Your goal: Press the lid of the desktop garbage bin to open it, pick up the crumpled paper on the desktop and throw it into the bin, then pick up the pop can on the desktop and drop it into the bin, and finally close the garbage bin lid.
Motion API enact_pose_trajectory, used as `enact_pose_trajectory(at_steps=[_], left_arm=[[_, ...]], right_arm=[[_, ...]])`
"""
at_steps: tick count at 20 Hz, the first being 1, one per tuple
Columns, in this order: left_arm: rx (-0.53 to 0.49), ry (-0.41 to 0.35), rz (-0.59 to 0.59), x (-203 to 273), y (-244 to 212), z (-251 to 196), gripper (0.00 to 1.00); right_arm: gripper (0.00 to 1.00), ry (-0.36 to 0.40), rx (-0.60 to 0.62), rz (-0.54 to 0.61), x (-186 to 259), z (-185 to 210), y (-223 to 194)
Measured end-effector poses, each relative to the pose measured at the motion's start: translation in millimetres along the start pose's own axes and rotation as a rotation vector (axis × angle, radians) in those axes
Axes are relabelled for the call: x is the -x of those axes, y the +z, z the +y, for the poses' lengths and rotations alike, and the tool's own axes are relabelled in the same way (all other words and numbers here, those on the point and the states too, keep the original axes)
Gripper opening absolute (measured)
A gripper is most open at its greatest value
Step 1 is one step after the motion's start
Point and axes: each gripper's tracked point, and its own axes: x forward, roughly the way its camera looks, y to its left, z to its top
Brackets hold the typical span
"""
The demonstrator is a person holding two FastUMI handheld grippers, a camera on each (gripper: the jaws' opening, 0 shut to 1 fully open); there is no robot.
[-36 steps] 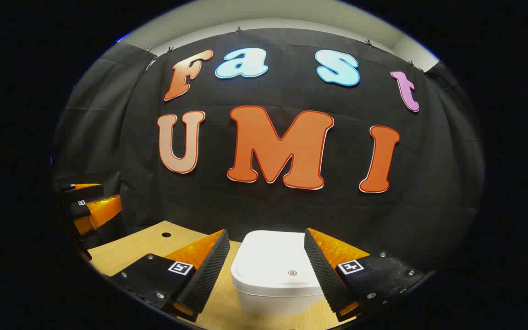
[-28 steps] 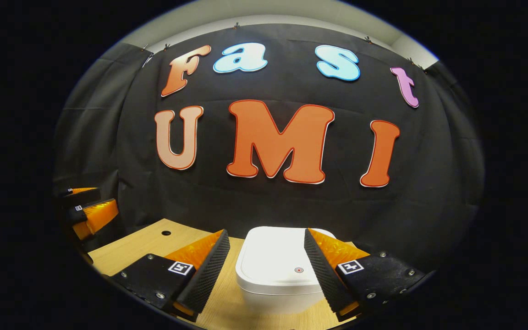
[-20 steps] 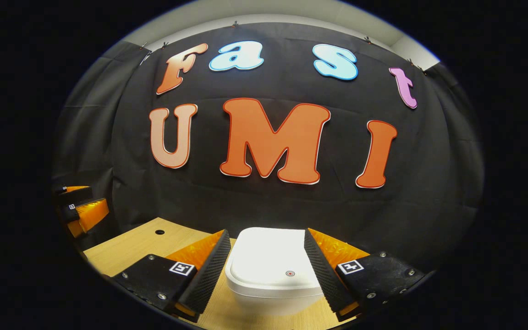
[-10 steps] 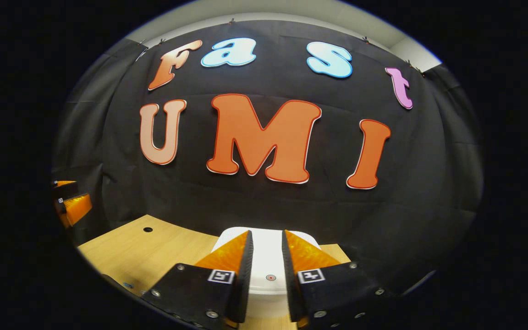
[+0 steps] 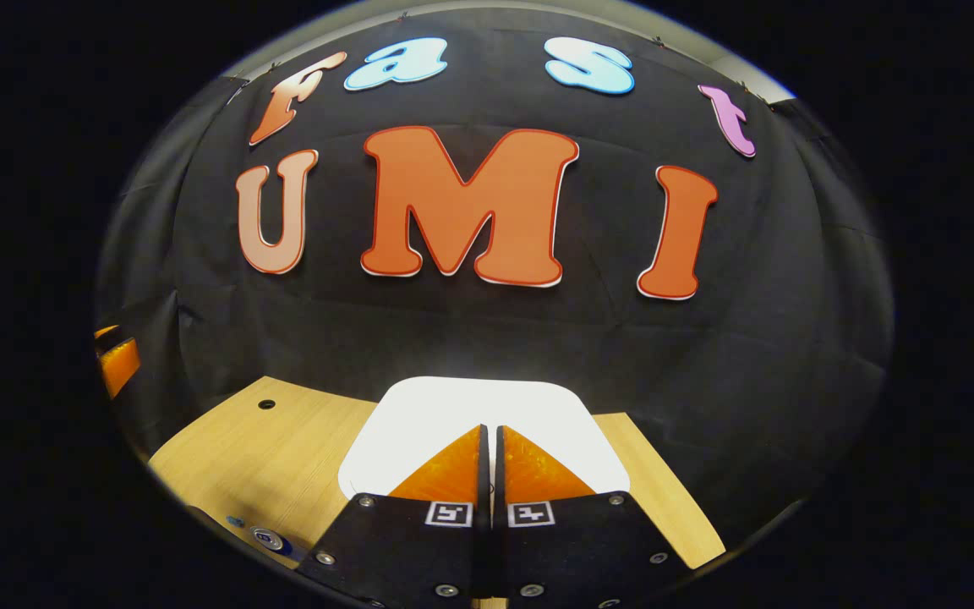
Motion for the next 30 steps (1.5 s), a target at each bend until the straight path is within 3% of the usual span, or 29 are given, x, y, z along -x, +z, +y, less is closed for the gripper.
enact_pose_trajectory(at_steps=[3, 10, 16, 20, 23, 27, 30], left_arm=[[0.0, 0.001, 0.01, 2, -3, -1, 0.99], [-0.024, -0.017, 0.027, 1, -9, -8, 0.99], [-0.02, -0.069, 0.061, -1, -22, -18, 1.0], [-0.012, -0.111, 0.111, -1, -41, -25, 0.99], [-0.03, -0.148, 0.197, -1, -71, -32, 0.99], [-0.049, -0.188, 0.306, 7, -111, -38, 0.99], [-0.036, -0.21, 0.405, 14, -143, -40, 0.99]], right_arm=[[0.01, 0.013, 0.008, 0.076, -5, 2, -23], [0.01, 0.009, 0.013, 0.109, -6, 4, -24], [0.01, 0.039, 0.071, 0.049, 11, 13, -11], [0.01, 0.062, 0.157, -0.11, 34, 30, 29], [0.02, 0.062, 0.168, -0.105, 40, 39, 30], [0.15, 0.064, 0.161, -0.082, 51, 40, 26], [0.39, 0.057, 0.148, -0.071, 60, 38, 19]])
